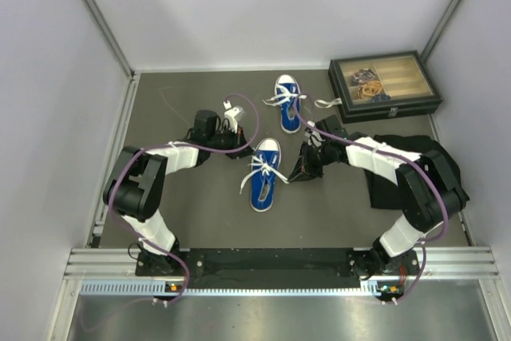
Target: Tie the shoes
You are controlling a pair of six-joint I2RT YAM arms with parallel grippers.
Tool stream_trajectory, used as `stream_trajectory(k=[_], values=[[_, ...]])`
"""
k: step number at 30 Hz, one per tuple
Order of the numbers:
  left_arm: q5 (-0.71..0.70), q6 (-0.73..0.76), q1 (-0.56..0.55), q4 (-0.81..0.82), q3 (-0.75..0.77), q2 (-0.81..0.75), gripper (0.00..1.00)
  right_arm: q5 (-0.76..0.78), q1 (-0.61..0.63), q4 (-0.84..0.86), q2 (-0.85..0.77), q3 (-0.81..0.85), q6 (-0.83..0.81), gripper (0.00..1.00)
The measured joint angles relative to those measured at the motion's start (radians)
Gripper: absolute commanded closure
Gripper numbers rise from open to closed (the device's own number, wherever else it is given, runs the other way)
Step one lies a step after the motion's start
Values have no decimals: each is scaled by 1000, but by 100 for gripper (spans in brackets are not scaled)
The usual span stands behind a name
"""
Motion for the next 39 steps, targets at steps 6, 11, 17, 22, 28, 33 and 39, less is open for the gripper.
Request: stream_trajectory(k=[6, 11, 17, 22, 28, 33, 39], values=[[-3, 9, 0, -10, 11, 19, 100, 10, -9, -15, -3, -21, -16, 100], [-2, 20, 0, -15, 15, 30, 100, 10, -10, -12, -7, -22, -25, 100], [52, 64, 14, -8, 11, 12, 54, -5, -11, -15, -7, -7, -31, 88], [114, 193, 87, -66, 1, -129, 41, -27, -14, -6, -7, 49, -38, 65], [208, 531, 156, -329, 87, -291, 2, -38, -15, -10, -9, 68, -67, 22], [316, 831, 153, -572, 109, -312, 2, -29, -15, -34, -21, 88, -112, 7], [301, 1200, 89, -837, 153, -215, 54, -27, -15, -35, -22, 107, -143, 3]])
